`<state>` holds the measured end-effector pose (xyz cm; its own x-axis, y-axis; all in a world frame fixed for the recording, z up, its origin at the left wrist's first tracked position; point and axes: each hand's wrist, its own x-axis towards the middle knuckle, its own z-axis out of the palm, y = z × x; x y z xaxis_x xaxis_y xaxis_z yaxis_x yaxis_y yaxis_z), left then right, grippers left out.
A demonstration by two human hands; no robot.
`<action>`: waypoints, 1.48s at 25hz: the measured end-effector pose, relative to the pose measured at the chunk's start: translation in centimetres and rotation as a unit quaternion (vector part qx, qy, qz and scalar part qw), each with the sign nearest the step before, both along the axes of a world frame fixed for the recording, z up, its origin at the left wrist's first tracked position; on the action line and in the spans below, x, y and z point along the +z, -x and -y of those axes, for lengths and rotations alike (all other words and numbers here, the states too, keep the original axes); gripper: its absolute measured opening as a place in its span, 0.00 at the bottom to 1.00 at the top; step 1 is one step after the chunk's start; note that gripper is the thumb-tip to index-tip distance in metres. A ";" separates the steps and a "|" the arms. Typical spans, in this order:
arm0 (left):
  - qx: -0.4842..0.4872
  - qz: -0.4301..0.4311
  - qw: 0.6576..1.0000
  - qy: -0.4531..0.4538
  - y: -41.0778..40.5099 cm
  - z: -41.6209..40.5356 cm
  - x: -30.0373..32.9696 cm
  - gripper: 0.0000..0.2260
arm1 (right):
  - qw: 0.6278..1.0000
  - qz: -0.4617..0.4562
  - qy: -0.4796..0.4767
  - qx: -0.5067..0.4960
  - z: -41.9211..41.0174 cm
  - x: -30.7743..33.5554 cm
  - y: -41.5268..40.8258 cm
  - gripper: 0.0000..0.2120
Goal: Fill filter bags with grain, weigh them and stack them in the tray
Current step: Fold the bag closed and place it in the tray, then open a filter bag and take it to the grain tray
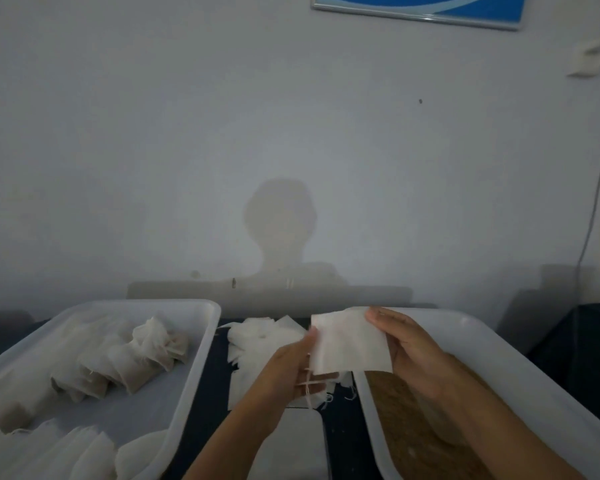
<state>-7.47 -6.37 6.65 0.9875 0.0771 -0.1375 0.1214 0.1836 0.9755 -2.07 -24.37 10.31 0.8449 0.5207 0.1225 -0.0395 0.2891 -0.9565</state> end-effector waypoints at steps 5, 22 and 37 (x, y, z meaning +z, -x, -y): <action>-0.014 0.106 0.992 -0.071 -0.3 5.0 -0.3 0.10 | 0.994 -0.005 0.060 -0.086 6.8 -1.9 -1.2 0.12; -0.095 0.112 0.979 -0.142 -4.0 14.4 -3.5 0.11 | 0.986 -0.076 0.108 -0.104 9.6 -5.0 0.2 0.10; -0.073 0.127 0.986 -0.080 -4.2 14.6 -3.9 0.13 | 0.990 -0.063 0.073 -0.100 9.9 -5.4 0.1 0.05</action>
